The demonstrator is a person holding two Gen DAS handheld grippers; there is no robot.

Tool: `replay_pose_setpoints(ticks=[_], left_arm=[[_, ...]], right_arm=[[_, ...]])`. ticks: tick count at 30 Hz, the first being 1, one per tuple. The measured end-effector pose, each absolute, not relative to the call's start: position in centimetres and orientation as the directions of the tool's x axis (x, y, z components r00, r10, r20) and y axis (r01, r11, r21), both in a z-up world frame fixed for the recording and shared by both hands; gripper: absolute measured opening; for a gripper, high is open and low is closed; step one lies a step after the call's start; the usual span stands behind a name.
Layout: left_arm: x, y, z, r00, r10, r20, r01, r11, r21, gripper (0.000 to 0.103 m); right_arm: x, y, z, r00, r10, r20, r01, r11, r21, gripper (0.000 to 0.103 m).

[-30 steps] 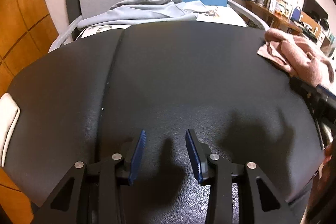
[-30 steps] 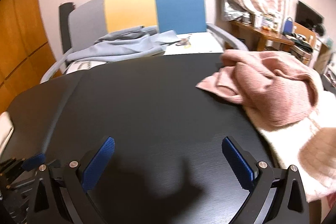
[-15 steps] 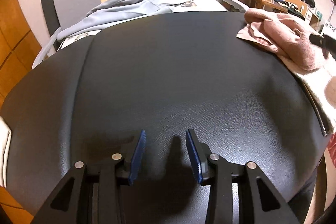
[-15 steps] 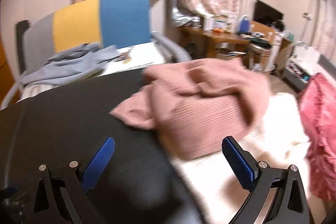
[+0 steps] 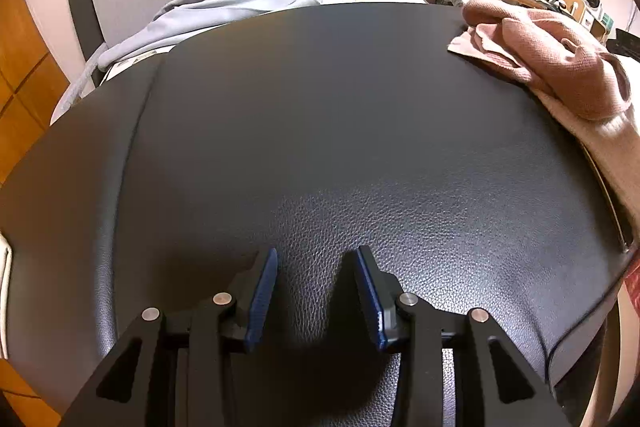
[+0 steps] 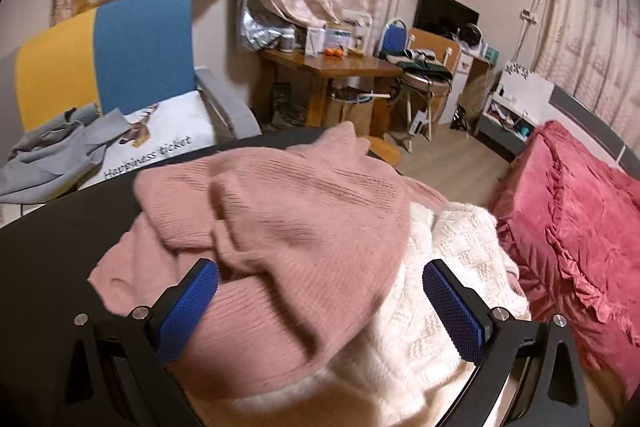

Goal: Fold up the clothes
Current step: 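Move the right tool toward the pink sweater pile and grasp it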

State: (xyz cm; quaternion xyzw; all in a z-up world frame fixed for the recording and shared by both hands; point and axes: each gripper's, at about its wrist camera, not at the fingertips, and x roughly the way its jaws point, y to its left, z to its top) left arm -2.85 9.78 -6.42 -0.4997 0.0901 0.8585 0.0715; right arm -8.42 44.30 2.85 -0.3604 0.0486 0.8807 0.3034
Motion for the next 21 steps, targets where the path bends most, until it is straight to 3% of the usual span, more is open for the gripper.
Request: replay_pose_setpoints(ticks=[12, 15, 21], left_arm=[[-3.0, 9.9, -6.5, -0.487, 0.04, -0.872, -0.223, -0.971, 0.08, 0.04], [-3.4, 10.5, -6.4, -0.485, 0.039, -0.873, -0.232, -0.969, 0.085, 0.04], [-3.2, 12.0, -6.3, -0.484, 0.053, -0.873, -0.264, -0.961, 0.088, 0.04]], right_arm=[[-10.3, 47.4, -1.2, -0.461, 0.441, -0.77, -0.591, -0.8, -0.104, 0.103], [-10.0, 48.0, -2.1, -0.483, 0.405, -0.776, -0.593, -0.804, -0.05, 0.103], [-9.9, 47.5, -2.4, -0.496, 0.414, -0.763, -0.572, -0.817, -0.071, 0.103]])
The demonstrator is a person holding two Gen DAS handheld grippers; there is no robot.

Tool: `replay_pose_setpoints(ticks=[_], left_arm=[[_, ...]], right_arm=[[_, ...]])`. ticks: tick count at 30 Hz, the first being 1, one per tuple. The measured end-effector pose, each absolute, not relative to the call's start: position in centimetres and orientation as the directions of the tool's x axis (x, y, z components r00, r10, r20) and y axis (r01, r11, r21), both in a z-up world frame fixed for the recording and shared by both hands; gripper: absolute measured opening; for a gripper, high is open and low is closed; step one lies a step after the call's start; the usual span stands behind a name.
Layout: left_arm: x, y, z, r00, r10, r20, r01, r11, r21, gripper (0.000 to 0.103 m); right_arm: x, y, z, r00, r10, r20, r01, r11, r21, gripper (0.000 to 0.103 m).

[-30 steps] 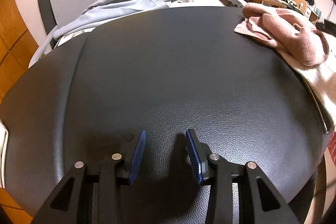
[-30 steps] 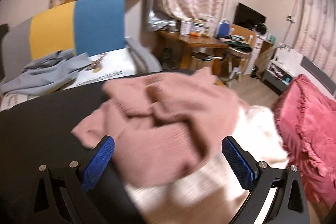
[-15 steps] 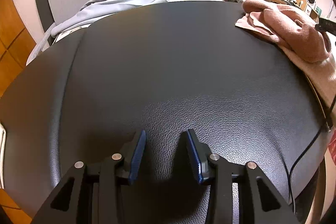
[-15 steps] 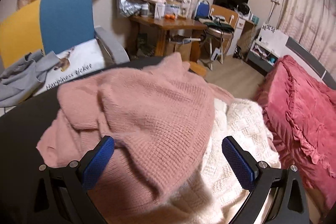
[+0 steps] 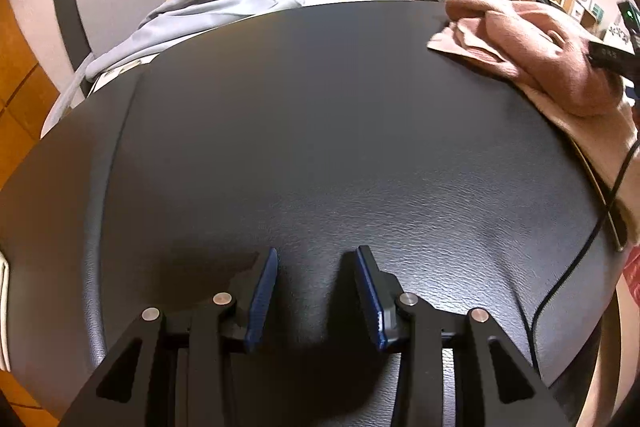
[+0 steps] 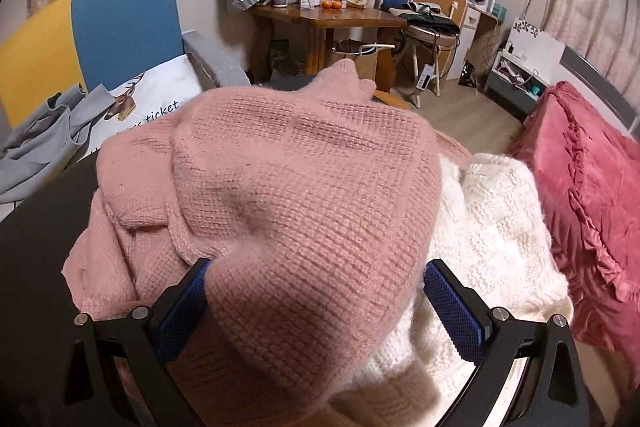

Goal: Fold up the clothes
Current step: 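Move the right tool toward the pink sweater pile and grasp it, then grasp the pink sweater with the left tool while the right tool holds it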

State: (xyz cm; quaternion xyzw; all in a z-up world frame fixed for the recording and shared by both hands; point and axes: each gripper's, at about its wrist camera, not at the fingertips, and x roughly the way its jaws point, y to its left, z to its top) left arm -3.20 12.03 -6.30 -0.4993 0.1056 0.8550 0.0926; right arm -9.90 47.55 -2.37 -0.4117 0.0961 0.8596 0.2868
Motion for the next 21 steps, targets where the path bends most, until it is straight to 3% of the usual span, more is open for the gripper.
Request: replay_pose_setpoints(ticks=[7, 8, 10, 14, 16, 18, 21], left_arm=[[-2.8, 12.8, -6.1, -0.487, 0.05, -0.872, -0.284, -0.953, 0.104, 0.04], [-2.8, 12.8, -6.1, -0.486, 0.051, -0.873, -0.285, -0.953, 0.103, 0.04], [-3.1, 12.9, -5.9, -0.488, 0.051, -0.872, -0.29, -0.951, 0.107, 0.04], [-4.5, 13.7, -4.8, -0.502, 0.06, -0.863, -0.291, -0.951, 0.104, 0.04], [-5.6, 14.5, -3.8, -0.525, 0.065, -0.849, -0.299, -0.947, 0.113, 0.04], [-6.7, 15.8, -2.8, -0.549, 0.081, -0.832, -0.323, -0.939, 0.122, 0.04], [-8.3, 18.2, -1.1, -0.562, 0.153, -0.813, -0.387, -0.917, 0.094, 0.04]], right_arm=[[-10.0, 47.2, -2.1, -0.499, 0.435, -0.749, -0.585, -0.807, -0.079, 0.1], [-10.0, 47.1, -2.0, -0.507, 0.436, -0.743, -0.584, -0.808, -0.076, 0.096], [-9.9, 46.8, -1.8, -0.531, 0.427, -0.732, -0.569, -0.82, -0.065, 0.073], [-10.0, 46.6, -1.5, -0.559, 0.409, -0.721, -0.542, -0.838, -0.056, 0.055], [-9.9, 46.6, -1.3, -0.576, 0.399, -0.713, -0.528, -0.848, -0.047, 0.039], [-9.5, 46.4, -0.7, -0.616, 0.377, -0.692, -0.513, -0.858, -0.011, 0.031], [-8.6, 45.4, 0.2, -0.68, 0.347, -0.646, -0.475, -0.879, 0.028, 0.029]])
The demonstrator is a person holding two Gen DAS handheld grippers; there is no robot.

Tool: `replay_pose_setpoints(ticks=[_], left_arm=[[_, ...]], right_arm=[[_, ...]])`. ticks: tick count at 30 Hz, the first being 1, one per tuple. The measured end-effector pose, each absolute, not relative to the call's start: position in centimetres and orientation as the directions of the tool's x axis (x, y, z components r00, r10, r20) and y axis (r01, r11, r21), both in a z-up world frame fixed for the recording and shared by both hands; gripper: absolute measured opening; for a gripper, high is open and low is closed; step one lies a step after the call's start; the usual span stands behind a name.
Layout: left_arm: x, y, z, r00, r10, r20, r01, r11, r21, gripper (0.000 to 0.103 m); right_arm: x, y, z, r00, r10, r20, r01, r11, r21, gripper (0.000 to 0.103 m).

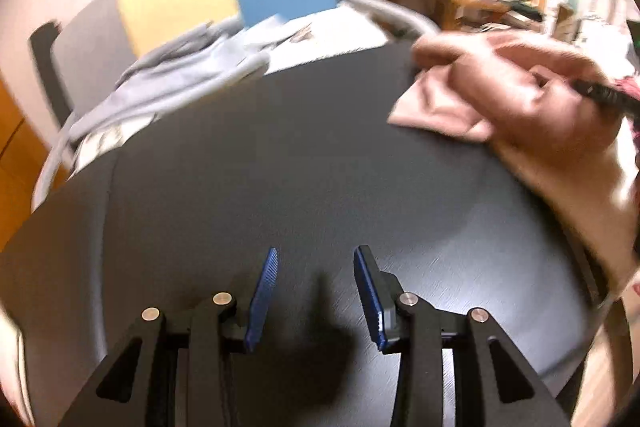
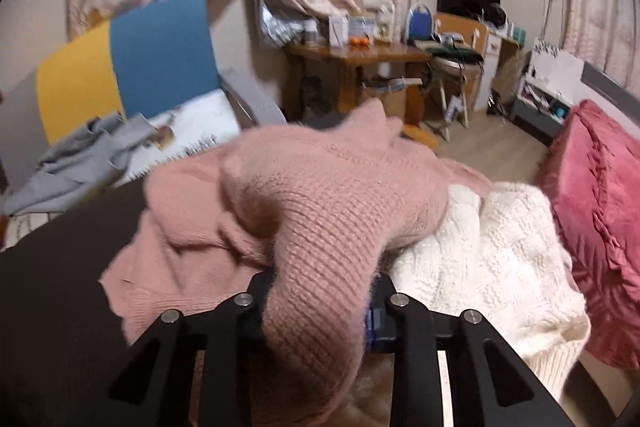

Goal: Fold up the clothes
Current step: 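Grasp the pink sweater with the left tool while the right tool holds it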

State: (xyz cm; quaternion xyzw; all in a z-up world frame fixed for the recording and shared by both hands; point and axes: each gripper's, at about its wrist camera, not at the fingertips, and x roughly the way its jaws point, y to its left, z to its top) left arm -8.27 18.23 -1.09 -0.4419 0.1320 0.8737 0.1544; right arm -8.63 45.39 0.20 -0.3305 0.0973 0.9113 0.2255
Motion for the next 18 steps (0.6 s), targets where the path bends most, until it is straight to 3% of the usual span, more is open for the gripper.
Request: replay_pose_setpoints(ticks=[6, 11, 18], left_arm=[[-10.6, 24.5, 0.8, -0.464, 0.344, -0.816, -0.543, -0.838, -0.045, 0.04], [-12.2, 29.5, 1.0, -0.322, 0.442, -0.837, -0.606, -0.775, -0.177, 0.04], [-14.5, 31.1, 3.3, -0.209, 0.582, -0.786, -0.591, -0.716, -0.373, 0.044]], right_arm=[[-7.2, 42.8, 1.6, -0.784, 0.259, -0.564, -0.371, -0.924, 0.092, 0.029], [-6.5, 40.0, 0.6, -0.834, 0.072, -0.547, -0.218, -0.954, 0.207, 0.028], [-4.8, 34.3, -2.6, -0.835, 0.049, -0.549, -0.127, -0.986, 0.106, 0.028]])
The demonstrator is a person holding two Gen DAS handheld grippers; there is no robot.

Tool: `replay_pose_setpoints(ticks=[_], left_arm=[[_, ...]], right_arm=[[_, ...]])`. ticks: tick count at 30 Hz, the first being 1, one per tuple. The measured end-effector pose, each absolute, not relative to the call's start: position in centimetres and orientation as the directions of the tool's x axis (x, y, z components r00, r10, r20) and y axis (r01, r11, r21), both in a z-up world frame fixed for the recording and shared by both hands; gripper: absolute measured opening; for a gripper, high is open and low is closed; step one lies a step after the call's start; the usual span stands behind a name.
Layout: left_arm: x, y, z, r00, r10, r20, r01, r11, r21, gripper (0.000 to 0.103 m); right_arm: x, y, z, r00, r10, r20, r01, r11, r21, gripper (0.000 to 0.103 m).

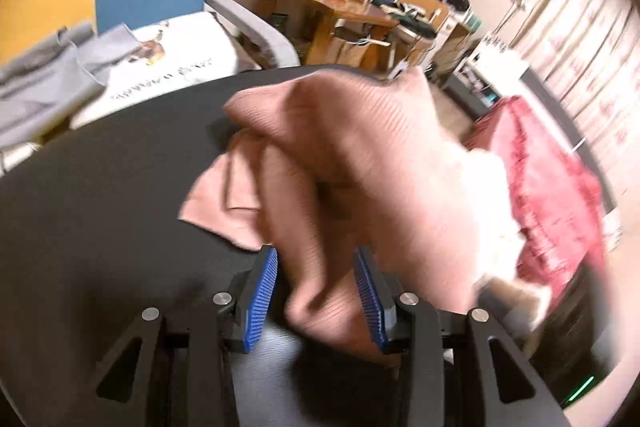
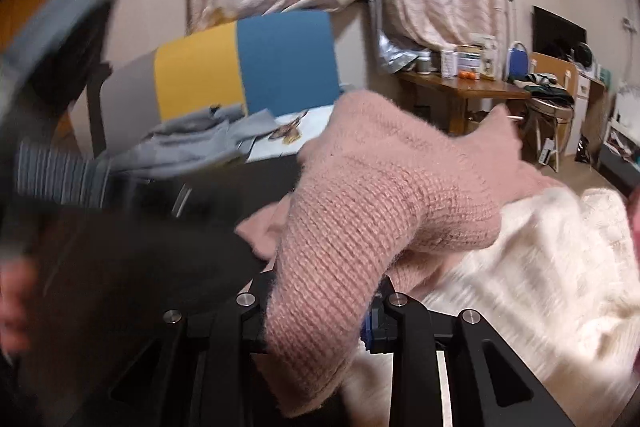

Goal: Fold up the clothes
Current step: 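Grasp the pink sweater with the left tool while the right tool holds it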

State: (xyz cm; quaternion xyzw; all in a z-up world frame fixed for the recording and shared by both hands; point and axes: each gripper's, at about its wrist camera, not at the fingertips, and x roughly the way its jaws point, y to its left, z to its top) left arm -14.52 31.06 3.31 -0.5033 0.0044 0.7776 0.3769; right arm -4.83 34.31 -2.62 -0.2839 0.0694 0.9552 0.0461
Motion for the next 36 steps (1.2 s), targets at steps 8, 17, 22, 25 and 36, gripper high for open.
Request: replay_pose_setpoints(ticks=[8, 17, 22, 25, 36], left_arm=[[-14.7, 33.8, 2.2, -0.15, 0.459, -0.876, -0.654, -0.71, -0.261, 0.088], [-15.9, 34.8, -1.6, -0.067, 0.424, -0.903, -0.617, -0.729, -0.296, 0.098], [-16.2, 35.7, -3.4, 0.023, 0.456, -0.89, -0.608, -0.7, -0.375, 0.069], [-16.6, 35.7, -3.9, 0.091, 0.483, -0.871, -0.585, -0.682, -0.44, 0.029], [-16.7, 27.8, 0.7, -0.087, 0.666, -0.741, -0.525, -0.662, -0.534, 0.018]], right_arm=[[-2.9, 29.6, -5.0, -0.857, 0.039, -0.514, -0.072, -0.996, 0.045, 0.028], [-1.5, 26.3, -6.1, -0.865, 0.065, -0.498, -0.046, -0.998, -0.051, 0.028], [-1.3, 25.5, -6.6, -0.86, 0.066, -0.507, -0.033, -0.997, -0.073, 0.028], [-1.2, 25.8, -7.2, -0.848, 0.063, -0.527, -0.041, -0.998, -0.053, 0.03], [3.2, 27.6, -6.4, -0.885, 0.001, -0.466, -0.084, -0.984, 0.157, 0.089]])
